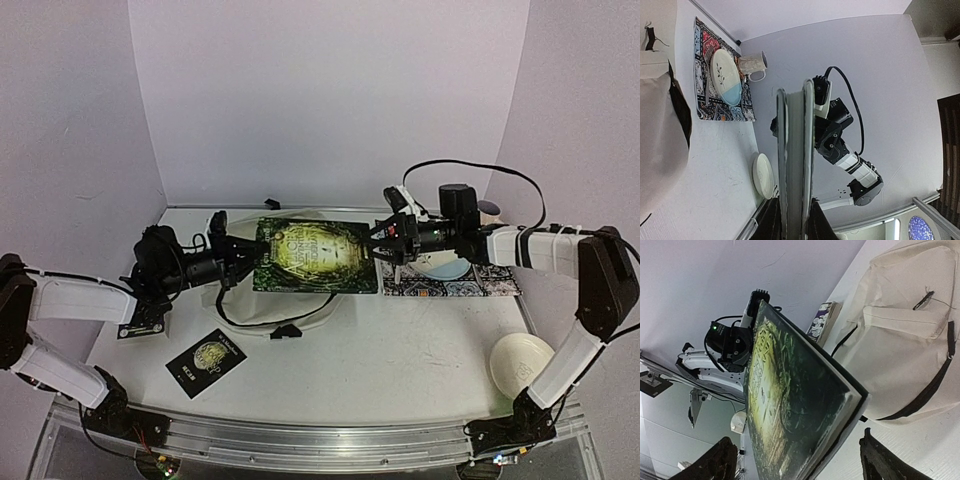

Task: Pack the student bag
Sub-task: Pass from the left arm to the right

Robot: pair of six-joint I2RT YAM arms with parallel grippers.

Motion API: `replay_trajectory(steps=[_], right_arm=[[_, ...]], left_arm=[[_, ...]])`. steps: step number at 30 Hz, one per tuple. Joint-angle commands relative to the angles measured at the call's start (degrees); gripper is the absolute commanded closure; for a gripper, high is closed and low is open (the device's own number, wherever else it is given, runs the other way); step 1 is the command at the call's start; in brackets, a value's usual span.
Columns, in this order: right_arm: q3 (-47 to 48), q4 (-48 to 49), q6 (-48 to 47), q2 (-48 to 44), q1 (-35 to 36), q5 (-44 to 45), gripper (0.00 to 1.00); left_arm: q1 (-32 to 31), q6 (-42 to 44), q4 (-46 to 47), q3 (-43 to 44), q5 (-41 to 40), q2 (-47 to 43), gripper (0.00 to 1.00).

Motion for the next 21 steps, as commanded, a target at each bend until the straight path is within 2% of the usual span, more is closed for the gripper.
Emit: replay_trajectory(steps=[1,5,9,15,18,21], right_arm=[[0.15,8.33,6.81,-0.61,0.3,-6.5,0.22],[-0.43,9.18,8.1,-1.01,0.93,-7.35,0.3],[-1.31,9.93,8.9,-1.43,1.21,-7.85,0.42],[-1.68,12.18,10.28,-3.04,1.25,-8.49,0.7],[-1.56,12.52,10.62,-3.71,1.24,-8.32,0.86],[-1.55,12.53,11.39,-3.65,1.16,-7.42,0.95]], left_arm=[[-0.38,-1.5,10.19,4.3,1.74,0.87,1.0],[-0.92,-1.49,11.59,5.16,2.03,2.15,1.0],[-1.45,-1.08,12.96,6.41,2.54,2.7,1.0],[-1.45,0.09,13.15,5.75,2.06,4.04,1.0],[-1.36,1.78,13.05,4.42,1.42,5.77,0.96],[-1.35,3.6,12.84,3.48,0.68,8.06,0.86]])
